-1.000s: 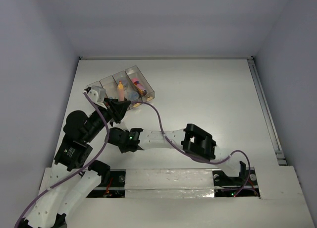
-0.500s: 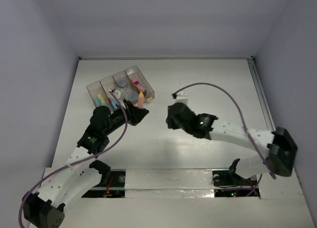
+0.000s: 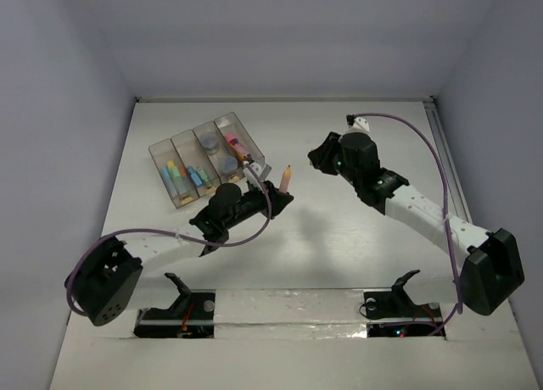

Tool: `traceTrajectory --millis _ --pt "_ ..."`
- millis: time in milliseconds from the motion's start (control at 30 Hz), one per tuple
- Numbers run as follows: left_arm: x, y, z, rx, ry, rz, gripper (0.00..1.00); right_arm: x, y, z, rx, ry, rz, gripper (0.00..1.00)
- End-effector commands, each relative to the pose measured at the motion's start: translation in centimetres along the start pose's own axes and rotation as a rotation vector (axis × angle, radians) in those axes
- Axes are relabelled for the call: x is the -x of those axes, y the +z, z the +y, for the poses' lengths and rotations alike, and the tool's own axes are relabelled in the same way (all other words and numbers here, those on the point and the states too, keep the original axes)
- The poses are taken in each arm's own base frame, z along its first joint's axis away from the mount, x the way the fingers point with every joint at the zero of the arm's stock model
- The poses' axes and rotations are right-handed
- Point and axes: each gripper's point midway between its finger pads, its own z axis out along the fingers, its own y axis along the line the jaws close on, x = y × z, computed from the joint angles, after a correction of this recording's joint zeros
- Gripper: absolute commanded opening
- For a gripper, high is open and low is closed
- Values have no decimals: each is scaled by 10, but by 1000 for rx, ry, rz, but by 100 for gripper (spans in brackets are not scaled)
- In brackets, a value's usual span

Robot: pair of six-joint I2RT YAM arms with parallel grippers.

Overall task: Sort the stationery into containers
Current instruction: Close the pen cap on the pen.

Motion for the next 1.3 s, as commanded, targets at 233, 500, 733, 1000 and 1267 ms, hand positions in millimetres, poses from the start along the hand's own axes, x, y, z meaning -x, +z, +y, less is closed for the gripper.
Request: traceTrajectory --millis 233,500,733,1000,1267 --pt "20 10 -16 -107 67 -110 0 46 13 71 287 139 -66 0" --pt "9 17 -1 -55 32 -55 0 38 12 86 321 120 -36 0" --pt "9 19 9 -31 17 -51 0 37 5 93 312 83 -72 0" --pt "10 16 18 -9 2 -54 0 30 4 98 312 55 -76 0" --pt "12 15 24 -17 -14 -56 0 27 0 99 309 27 -94 0"
